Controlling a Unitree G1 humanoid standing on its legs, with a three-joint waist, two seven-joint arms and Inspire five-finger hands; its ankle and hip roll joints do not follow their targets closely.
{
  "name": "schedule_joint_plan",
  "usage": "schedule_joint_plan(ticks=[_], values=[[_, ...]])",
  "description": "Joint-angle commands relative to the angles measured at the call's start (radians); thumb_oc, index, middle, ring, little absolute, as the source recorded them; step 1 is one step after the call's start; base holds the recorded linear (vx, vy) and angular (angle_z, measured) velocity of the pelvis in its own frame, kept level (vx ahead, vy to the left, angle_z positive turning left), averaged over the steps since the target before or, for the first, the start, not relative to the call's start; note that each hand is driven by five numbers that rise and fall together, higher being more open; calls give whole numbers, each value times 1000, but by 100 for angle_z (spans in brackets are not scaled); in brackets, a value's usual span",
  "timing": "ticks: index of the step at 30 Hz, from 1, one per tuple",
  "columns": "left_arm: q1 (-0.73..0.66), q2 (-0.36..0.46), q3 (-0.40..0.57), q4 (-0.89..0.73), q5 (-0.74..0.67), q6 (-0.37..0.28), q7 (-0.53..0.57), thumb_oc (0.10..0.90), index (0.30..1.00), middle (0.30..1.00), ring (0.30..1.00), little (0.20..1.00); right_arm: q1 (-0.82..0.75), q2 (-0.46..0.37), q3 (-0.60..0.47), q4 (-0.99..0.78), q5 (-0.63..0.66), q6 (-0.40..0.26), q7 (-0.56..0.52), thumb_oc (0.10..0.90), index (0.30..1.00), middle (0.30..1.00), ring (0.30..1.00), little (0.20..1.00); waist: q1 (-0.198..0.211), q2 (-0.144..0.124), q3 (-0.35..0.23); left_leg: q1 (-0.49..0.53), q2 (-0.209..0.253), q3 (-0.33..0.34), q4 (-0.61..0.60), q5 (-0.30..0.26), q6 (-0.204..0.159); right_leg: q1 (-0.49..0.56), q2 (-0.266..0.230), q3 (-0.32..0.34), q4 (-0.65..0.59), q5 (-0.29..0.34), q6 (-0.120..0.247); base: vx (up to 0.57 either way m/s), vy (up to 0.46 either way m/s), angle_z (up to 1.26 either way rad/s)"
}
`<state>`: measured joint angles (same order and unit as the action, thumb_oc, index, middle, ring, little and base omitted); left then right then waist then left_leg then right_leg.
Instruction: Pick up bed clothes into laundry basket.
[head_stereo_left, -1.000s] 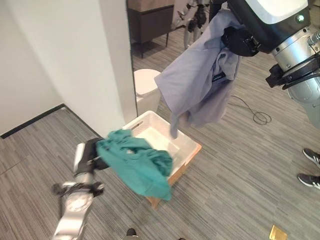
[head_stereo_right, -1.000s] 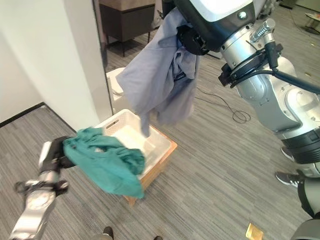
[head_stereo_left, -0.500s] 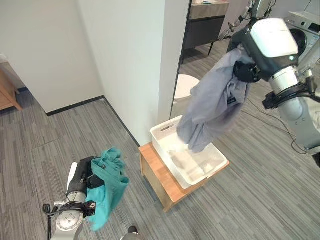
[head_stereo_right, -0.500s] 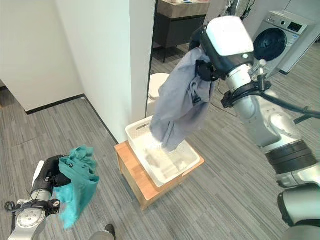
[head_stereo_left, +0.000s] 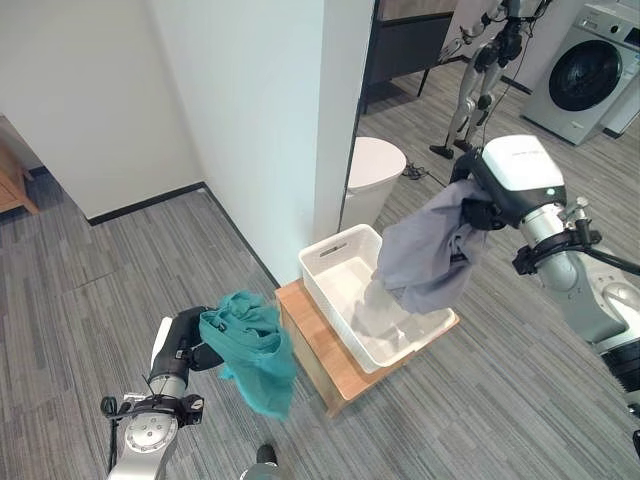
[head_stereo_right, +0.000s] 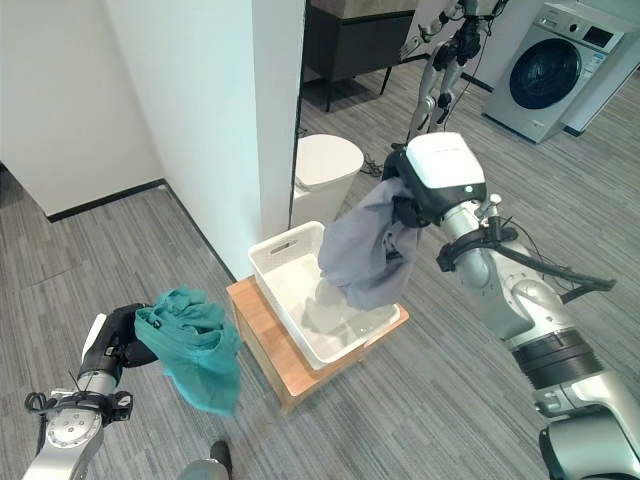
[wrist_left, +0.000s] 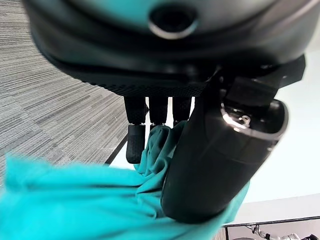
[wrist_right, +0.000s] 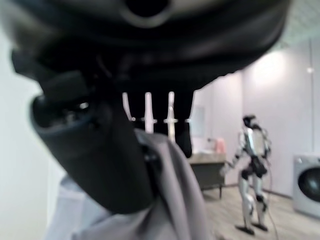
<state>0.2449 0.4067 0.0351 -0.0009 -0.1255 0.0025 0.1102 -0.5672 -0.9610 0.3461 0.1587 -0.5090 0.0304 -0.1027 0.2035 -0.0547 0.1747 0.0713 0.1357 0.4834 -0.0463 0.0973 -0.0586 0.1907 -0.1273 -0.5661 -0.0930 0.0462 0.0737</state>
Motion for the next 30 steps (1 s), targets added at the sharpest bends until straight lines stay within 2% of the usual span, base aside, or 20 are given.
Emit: schedule_joint_plan(ticks=[1, 10, 13, 17, 21, 27, 28, 29, 30], values=[[-80, 45, -44, -99, -32, -129, 1, 400, 300, 300, 300, 300, -160, -9, -48, 66, -6, 10, -57, 400, 300, 300, 300, 300, 52, -24, -92, -60, 101, 8, -41, -50, -52, 73, -54, -40, 6, -173, 57, 0, 0, 0], [-99, 48, -66, -91, -35, -128, -7, 400, 300, 300, 300, 300, -155, 75, -21, 70, -11, 4, -49, 400, 300, 300, 300, 300, 80, -50, -72, -82, 97, -9, -41, -60, -47, 63, -56, -52, 6, -167, 60, 8, 26, 3], [-111, 47, -82, -86, -45, -129, -7, 400, 300, 300, 300, 300, -154, 131, 17, 108, -9, 4, -41, 400, 300, 300, 300, 300, 101, -68, -60, -91, 94, -14, -41, -64, -44, 57, -56, -55, 6, -164, 61, 3, 28, 6], [-128, 54, -92, -72, -46, -127, -6, 400, 300, 300, 300, 300, -159, 159, 61, 164, -53, 11, -34, 400, 300, 300, 300, 300, 124, -87, -42, -107, 94, -23, -41, -63, -45, 49, -53, -63, 6, -159, 61, -5, -2, 9], [-146, 57, -101, -59, -49, -127, -5, 400, 300, 300, 300, 300, -159, 191, 89, 234, -65, 21, -32, 400, 300, 300, 300, 300, 133, -92, -29, -120, 93, -27, -41, -62, -45, 43, -52, -66, 6, -159, 60, -14, -1, 14], [-146, 58, -107, -38, -59, -132, -7, 400, 300, 300, 300, 300, -117, 236, 85, 401, -56, 44, -31, 400, 300, 300, 300, 300, 140, -77, -10, -132, 84, -32, -41, -61, -43, 40, -60, -78, 6, -154, 64, -15, 15, 5], [-144, 59, -104, -34, -62, -134, -5, 400, 300, 300, 300, 300, -103, 250, 76, 449, -43, 51, -31, 728, 792, 792, 792, 792, 138, -68, -7, -133, 80, -32, -41, -62, -42, 39, -64, -79, 6, -152, 66, -12, 23, 5], [-144, 61, -103, -28, -61, -132, -4, 400, 300, 300, 300, 300, -103, 251, 74, 457, -42, 52, -34, 800, 900, 900, 900, 900, 135, -64, -6, -134, 78, -32, -41, -63, -41, 38, -67, -78, 6, -151, 67, 0, 0, 0], [-144, 61, -103, -27, -61, -133, -3, 400, 300, 300, 300, 300, -103, 251, 74, 458, -42, 51, -34, 800, 900, 900, 900, 900, 135, -64, -6, -134, 78, -32, -41, -63, -41, 38, -67, -78, 6, -151, 67, 0, 0, 0]])
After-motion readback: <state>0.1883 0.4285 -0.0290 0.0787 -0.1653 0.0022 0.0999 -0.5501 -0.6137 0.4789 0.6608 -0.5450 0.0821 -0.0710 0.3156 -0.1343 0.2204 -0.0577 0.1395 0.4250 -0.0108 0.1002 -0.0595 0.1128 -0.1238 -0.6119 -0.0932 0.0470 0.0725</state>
